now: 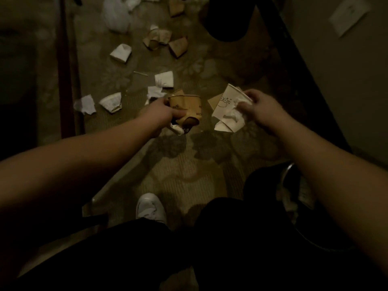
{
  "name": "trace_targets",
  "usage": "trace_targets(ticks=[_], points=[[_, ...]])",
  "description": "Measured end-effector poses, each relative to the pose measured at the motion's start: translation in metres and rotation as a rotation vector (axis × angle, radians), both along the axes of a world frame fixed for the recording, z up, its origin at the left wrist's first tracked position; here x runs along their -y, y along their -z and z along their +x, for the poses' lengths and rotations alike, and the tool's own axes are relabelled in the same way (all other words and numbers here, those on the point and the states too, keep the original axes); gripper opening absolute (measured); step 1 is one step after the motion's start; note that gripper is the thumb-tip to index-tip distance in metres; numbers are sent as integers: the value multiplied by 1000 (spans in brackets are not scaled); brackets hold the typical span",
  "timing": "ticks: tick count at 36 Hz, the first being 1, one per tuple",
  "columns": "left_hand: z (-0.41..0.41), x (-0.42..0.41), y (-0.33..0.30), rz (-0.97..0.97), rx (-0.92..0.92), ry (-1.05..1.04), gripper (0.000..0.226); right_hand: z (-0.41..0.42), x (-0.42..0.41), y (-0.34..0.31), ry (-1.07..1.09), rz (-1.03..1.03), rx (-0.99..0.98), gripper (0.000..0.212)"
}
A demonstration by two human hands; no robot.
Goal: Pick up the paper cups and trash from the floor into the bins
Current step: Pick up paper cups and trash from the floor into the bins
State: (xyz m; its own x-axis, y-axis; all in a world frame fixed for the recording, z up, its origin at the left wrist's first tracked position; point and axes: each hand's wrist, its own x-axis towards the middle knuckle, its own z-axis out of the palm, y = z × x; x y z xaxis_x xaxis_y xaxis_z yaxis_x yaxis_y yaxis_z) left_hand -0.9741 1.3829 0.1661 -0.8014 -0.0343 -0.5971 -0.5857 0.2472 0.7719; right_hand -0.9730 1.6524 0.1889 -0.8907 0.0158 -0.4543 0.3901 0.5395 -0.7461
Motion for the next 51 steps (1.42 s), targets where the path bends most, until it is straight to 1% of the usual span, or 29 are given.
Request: trace_targets(ticks=[3, 7, 9, 12, 18, 24, 26, 30, 36, 40, 43, 45, 48, 49, 51], points=[[4, -31, -23, 19, -24, 83, 50, 23, -42, -27, 39, 1, -48, 48], [13, -75, -50, 42, -42, 183, 52, 56, -92, -53, 56, -28, -79, 71], [18, -97, -60, 59, -37, 234, 55, 75, -116, -61, 120, -66, -79, 75], [31, -131, -73, 60, -38, 332, 60, 108, -146, -69, 190, -127, -100, 70], [62, -193, -93, 75, -15, 500, 62, 172, -192, -80, 330, -147, -119, 52], [96, -243, -93, 52, 4, 574, 54, 227, -224, -81, 431, -88, -103, 57], [107, -257, -88, 23, 15, 598, 50, 241, -234, -79, 433, -56, -85, 58], [126, -277, -75, -112, -30, 669, 55, 263, -242, -70, 417, -4, -34, 61], [143, -292, -55, -292, -144, 695, 49, 285, -246, -49, 527, -51, -83, 65], [150, -298, -50, -362, -176, 754, 50, 296, -245, -40, 493, -83, -80, 64], [150, -301, -49, -377, -178, 752, 50, 297, -247, -35, 458, -94, -62, 66], [148, -303, -49, -371, -175, 750, 56, 296, -246, -31, 409, -92, -44, 70], [146, -301, -50, -388, -192, 819, 72, 290, -244, -27, 241, 23, 74, 83], [145, -300, -51, -389, -190, 836, 75, 288, -242, -29, 186, 71, 115, 91], [143, -295, -51, -377, -197, 826, 75, 283, -245, -27, 118, 135, 154, 116]])
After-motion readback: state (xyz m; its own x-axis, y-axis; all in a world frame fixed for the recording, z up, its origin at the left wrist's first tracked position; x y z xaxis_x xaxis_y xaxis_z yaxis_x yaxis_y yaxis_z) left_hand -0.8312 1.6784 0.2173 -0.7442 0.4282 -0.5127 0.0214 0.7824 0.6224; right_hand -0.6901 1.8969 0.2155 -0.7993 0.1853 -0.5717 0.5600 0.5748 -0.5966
